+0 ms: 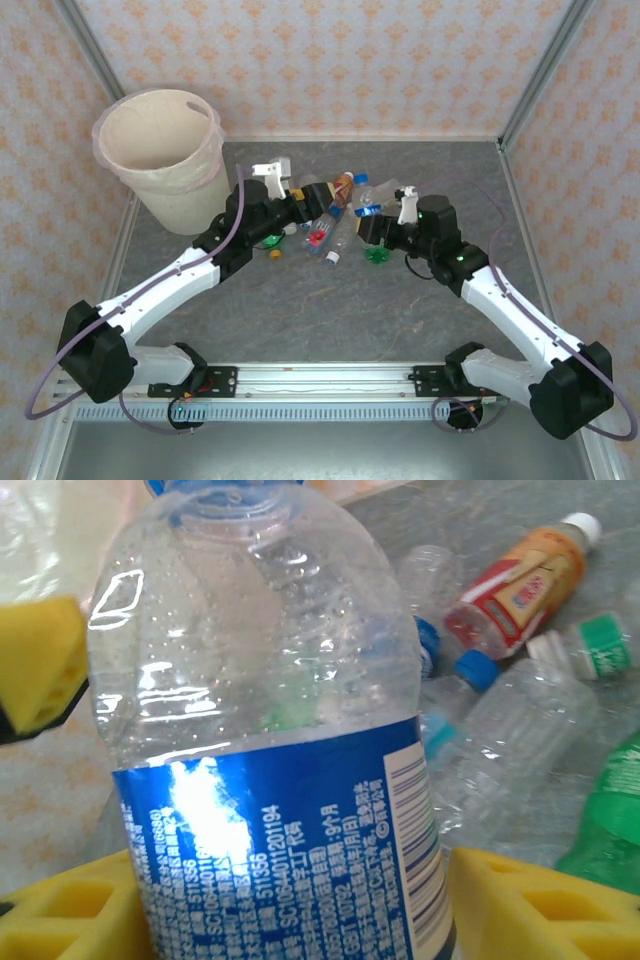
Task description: Put the plastic bottles in the bin
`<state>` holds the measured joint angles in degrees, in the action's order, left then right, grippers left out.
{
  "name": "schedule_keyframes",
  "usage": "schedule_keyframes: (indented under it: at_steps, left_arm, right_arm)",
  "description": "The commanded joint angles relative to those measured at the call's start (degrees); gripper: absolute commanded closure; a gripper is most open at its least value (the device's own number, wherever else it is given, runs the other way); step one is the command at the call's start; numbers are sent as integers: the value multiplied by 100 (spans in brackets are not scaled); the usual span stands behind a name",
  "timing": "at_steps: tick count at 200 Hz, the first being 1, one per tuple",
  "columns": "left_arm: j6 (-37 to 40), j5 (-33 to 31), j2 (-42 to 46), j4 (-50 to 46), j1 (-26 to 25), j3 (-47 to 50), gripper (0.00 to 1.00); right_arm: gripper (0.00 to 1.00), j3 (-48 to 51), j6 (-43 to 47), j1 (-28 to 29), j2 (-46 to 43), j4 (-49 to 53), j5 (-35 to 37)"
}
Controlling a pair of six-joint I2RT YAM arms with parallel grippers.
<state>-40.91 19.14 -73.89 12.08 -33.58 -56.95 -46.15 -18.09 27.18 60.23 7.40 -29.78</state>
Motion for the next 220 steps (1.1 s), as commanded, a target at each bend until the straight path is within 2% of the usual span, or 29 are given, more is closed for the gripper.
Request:
schedule_keyframes:
  at_steps: [1,60,120,179,220]
  left_arm:
    - [52,466,-181,286,28,-308,17]
    - [48,733,-615,343,-159,-635,25]
    - [120,799,-862,276,-260,-860,34]
    - [135,707,-1005,55,-333,-1035,58]
    - [135,505,-907,-17,-394,-1012,65]
  right_arm:
    - [36,61,178,250,-167,-318,217]
    - [37,71,296,756,-291,-382,281]
    - [37,198,255,872,-396,-473,268]
    - [36,336,279,870,-378,-589,308]
    - [35,395,291,876,-413,-607,366]
